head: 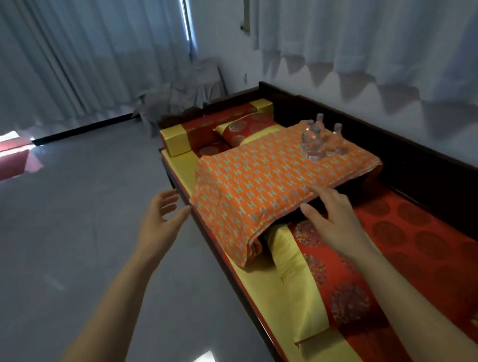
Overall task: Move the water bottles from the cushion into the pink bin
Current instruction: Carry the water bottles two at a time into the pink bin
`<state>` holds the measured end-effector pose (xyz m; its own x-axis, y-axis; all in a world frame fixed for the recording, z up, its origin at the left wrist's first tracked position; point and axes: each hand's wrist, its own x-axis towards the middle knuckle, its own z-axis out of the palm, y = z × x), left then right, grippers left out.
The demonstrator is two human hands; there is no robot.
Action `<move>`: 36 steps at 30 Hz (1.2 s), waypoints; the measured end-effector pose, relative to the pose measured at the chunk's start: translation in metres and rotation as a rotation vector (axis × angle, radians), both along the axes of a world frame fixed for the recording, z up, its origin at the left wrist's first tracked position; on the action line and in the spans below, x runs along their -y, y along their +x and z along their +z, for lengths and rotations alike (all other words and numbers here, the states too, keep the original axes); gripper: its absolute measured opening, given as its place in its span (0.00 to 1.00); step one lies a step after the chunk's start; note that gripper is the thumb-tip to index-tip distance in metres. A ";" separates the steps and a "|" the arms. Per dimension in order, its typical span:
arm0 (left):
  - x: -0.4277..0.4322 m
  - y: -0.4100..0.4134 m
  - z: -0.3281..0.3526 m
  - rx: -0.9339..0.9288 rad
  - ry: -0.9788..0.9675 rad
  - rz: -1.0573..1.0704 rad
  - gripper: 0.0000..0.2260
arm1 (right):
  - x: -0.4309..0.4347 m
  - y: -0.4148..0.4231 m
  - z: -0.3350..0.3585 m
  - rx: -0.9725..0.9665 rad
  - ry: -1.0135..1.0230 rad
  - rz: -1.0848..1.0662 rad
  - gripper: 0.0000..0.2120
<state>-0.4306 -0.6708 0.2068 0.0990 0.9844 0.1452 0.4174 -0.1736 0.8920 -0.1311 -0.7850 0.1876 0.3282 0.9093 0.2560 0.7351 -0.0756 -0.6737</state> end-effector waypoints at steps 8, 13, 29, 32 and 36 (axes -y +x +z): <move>-0.150 -0.007 -0.002 -0.114 0.022 -0.060 0.24 | -0.137 0.005 -0.006 -0.071 -0.044 -0.118 0.25; -0.244 -0.018 -0.011 -0.114 0.009 -0.070 0.24 | -0.230 -0.007 -0.007 -0.006 -0.055 -0.129 0.21; -0.536 0.029 -0.038 -0.306 0.100 -0.566 0.24 | -0.421 -0.032 -0.032 0.118 -0.148 -0.470 0.25; -0.569 0.076 -0.047 -0.329 0.109 -0.701 0.23 | -0.430 -0.014 -0.041 0.080 -0.159 -0.574 0.25; -0.602 0.146 -0.060 -0.341 0.128 -0.817 0.22 | -0.439 0.022 -0.060 0.076 -0.157 -0.680 0.25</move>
<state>-0.2846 -0.0691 0.1464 0.8204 0.5657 0.0833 0.3589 -0.6229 0.6951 -0.1095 -0.3457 0.1278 0.8238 0.5364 0.1833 0.5346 -0.6278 -0.5658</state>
